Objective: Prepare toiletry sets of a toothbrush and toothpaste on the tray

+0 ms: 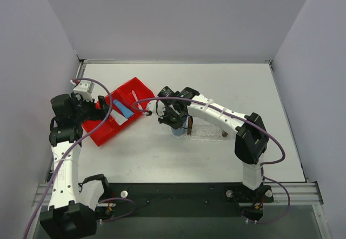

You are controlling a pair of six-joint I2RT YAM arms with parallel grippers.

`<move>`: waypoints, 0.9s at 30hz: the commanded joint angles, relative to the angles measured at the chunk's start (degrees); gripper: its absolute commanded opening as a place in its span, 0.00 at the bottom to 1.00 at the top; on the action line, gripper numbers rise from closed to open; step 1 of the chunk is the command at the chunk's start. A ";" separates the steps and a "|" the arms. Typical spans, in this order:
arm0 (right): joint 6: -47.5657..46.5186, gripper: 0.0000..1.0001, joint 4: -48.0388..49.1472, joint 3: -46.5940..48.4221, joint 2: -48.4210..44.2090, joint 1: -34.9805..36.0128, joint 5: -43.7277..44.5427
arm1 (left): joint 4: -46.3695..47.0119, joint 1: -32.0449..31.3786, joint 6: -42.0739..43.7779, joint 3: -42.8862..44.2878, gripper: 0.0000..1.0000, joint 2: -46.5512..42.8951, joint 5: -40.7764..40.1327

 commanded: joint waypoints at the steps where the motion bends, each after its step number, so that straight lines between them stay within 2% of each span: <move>1: 0.48 0.00 -1.54 -0.57 0.67 0.28 -0.68 | 0.22 0.52 -0.38 0.10 0.90 -1.05 1.85; 27: 0.83 0.02 -0.13 -1.18 0.94 -0.43 -1.47 | 0.04 1.14 -0.38 -0.08 0.90 -1.14 2.47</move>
